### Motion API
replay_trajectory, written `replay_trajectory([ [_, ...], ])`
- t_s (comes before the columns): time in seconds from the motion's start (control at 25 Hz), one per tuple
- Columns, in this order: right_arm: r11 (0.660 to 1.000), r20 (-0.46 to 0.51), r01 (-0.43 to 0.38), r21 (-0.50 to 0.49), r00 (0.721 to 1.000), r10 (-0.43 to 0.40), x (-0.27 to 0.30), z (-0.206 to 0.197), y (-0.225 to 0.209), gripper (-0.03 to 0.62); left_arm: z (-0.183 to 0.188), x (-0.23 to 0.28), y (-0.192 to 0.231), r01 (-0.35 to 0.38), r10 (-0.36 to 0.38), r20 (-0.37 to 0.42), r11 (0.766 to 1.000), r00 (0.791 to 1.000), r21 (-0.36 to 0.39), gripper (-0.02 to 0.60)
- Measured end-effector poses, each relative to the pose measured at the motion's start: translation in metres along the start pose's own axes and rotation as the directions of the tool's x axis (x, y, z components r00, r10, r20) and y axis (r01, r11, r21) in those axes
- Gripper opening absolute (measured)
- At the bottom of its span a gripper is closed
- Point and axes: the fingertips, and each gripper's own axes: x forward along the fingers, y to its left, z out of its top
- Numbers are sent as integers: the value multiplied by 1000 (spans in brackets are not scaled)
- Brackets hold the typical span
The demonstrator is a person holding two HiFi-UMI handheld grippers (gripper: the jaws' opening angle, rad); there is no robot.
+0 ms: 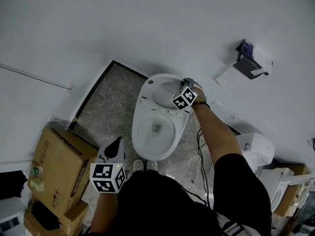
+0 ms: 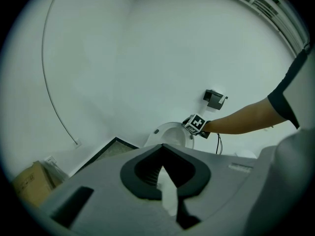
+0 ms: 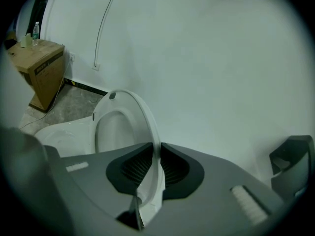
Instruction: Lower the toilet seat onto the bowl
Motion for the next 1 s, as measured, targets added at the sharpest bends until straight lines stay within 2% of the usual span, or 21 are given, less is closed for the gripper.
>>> replay_trajectory([
  [0.52,997,46,-67,-29,997,68,-43,-3,30,55,2,5,-24,63,-63,5,997,998,35,9],
  [0.8,974,70,-209,-90,974,215,-81,-14,74,58,-1,1,-37,102,-102,5,993,995,55,9],
  [1.0,960,91,-249,-128,961,261,-106,-17,103,60,-7,1,-40,117,-117,-5,991,993,58,8],
])
